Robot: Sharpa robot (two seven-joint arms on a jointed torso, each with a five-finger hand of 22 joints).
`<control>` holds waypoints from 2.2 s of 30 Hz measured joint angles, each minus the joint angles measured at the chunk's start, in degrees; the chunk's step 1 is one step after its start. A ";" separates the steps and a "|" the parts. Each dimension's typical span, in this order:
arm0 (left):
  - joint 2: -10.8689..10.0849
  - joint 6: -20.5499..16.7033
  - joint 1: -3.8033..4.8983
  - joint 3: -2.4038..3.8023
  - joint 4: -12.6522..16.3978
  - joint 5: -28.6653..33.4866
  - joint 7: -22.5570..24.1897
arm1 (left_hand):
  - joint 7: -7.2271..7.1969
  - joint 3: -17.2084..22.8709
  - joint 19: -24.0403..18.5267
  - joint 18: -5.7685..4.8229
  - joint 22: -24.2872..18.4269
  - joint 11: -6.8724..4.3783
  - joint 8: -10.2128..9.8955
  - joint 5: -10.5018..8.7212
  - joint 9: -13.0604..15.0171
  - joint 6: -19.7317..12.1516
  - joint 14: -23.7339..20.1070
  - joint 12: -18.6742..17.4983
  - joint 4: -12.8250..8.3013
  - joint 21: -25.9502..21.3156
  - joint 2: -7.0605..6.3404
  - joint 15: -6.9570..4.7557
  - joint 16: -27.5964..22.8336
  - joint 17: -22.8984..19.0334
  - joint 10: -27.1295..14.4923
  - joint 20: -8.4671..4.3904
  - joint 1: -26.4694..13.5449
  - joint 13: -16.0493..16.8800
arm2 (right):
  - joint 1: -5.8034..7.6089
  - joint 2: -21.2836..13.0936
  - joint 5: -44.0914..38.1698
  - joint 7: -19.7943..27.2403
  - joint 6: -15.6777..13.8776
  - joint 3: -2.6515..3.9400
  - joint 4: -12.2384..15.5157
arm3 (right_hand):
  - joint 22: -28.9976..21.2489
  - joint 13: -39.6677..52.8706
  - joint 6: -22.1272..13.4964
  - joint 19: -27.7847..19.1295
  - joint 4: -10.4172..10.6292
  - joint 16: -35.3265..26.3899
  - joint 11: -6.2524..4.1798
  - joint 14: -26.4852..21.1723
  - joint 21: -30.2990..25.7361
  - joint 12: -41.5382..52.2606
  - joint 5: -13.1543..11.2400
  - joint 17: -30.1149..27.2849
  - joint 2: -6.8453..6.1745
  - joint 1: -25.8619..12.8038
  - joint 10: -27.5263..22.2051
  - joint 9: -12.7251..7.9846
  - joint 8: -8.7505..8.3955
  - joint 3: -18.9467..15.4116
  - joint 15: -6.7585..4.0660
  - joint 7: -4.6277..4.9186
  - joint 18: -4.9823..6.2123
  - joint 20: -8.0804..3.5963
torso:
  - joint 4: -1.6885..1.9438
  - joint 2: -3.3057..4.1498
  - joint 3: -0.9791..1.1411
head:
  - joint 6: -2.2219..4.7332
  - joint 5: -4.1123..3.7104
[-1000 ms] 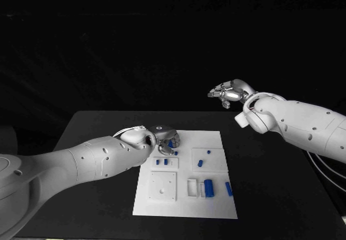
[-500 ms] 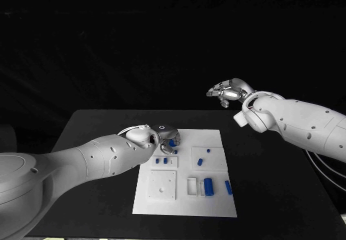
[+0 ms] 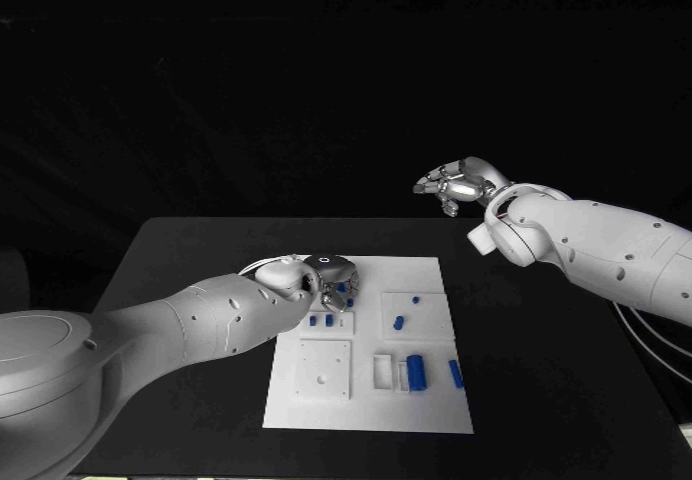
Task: Assemble the parts on the task board
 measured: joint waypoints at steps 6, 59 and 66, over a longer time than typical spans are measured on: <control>0.56 -0.03 -0.21 0.00 -0.68 0.07 0.16 | -0.21 -0.16 0.01 0.01 -0.01 -0.18 0.00 0.00 -0.21 0.21 0.20 0.00 -0.16 0.12 0.53 -0.18 0.36 0.21 0.38 0.00 0.08 -0.28 | 0.00 0.14 0.00 0.00 0.00 -0.01 0.09 | 0.05 0.00 0.03 0.00 0.00 0.00 0.00 0.00 0.00 0.00 0.00 0.00 0.00 0.00 0.00 0.00 0.00 0.00 0.00 -0.03 -0.01 0.00 | -0.11 0.26 -0.05 | -0.07 0.01; 1.35 -0.66 -0.78 0.49 -2.95 1.21 1.12 | -0.58 0.34 1.55 0.22 -0.02 -3.79 4.89 -0.01 -1.65 8.38 3.40 4.00 -2.73 5.54 4.94 -1.95 9.30 2.91 9.49 -1.57 1.00 1.16 | 0.00 0.39 0.00 0.04 0.17 0.00 0.16 | 0.01 -0.11 -0.02 0.12 0.00 0.00 0.00 0.00 -0.21 0.26 0.00 -0.04 0.00 0.00 0.00 0.00 0.00 0.00 0.00 0.03 0.00 -0.13 | -0.19 0.62 -0.12 | -0.54 -0.34; 1.13 -1.23 -0.92 0.45 -2.79 1.24 1.23 | -0.83 1.94 2.25 0.18 0.01 -4.22 5.32 -2.00 -1.54 9.40 4.07 4.15 -2.54 6.02 5.40 -2.24 9.76 2.72 10.30 -1.84 1.40 1.67 | 0.00 0.40 0.00 0.05 0.20 0.00 0.15 | 0.01 -0.11 -0.01 0.05 0.00 0.00 0.00 0.00 -0.21 0.26 0.00 -0.04 0.00 0.00 0.00 0.00 0.00 0.00 0.00 0.01 0.00 -0.25 | -0.18 0.62 -0.13 | -0.54 -0.36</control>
